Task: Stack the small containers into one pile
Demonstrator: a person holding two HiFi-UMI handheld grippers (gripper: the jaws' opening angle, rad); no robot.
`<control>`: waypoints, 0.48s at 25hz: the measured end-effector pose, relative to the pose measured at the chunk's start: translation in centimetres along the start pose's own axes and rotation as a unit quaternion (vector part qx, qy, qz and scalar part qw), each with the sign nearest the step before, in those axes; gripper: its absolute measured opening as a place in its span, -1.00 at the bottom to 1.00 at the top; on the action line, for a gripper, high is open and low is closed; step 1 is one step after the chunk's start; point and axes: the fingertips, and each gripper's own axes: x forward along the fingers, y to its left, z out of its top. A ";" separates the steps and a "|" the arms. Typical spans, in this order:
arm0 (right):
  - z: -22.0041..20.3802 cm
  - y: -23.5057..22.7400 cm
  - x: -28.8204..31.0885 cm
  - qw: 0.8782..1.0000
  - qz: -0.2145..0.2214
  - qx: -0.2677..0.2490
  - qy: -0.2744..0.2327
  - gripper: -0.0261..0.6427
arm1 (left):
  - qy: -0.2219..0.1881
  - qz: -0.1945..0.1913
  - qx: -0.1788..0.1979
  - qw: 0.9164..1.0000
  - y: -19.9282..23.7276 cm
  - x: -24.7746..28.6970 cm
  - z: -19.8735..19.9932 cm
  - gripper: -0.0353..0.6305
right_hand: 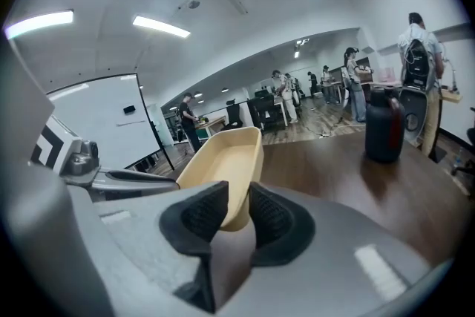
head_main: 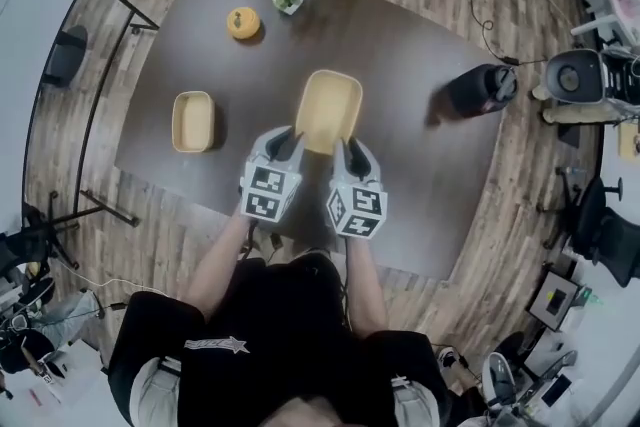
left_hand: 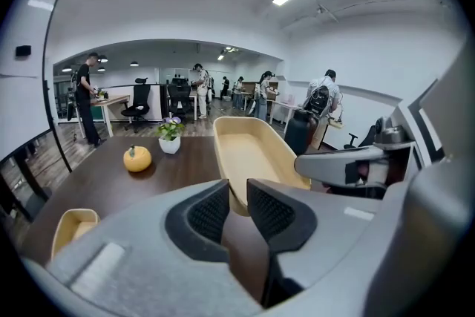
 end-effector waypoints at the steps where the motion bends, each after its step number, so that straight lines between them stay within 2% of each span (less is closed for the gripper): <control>1: 0.0 1.2 0.4 1.000 0.006 -0.003 0.001 -0.67 | -0.001 0.006 -0.004 1.000 1.0 -0.7 -0.2 -0.64; 12: -1.2 13.2 2.7 0.997 0.072 -0.035 0.021 -0.67 | -0.012 0.074 -0.044 0.996 10.5 -8.7 -2.6 -0.67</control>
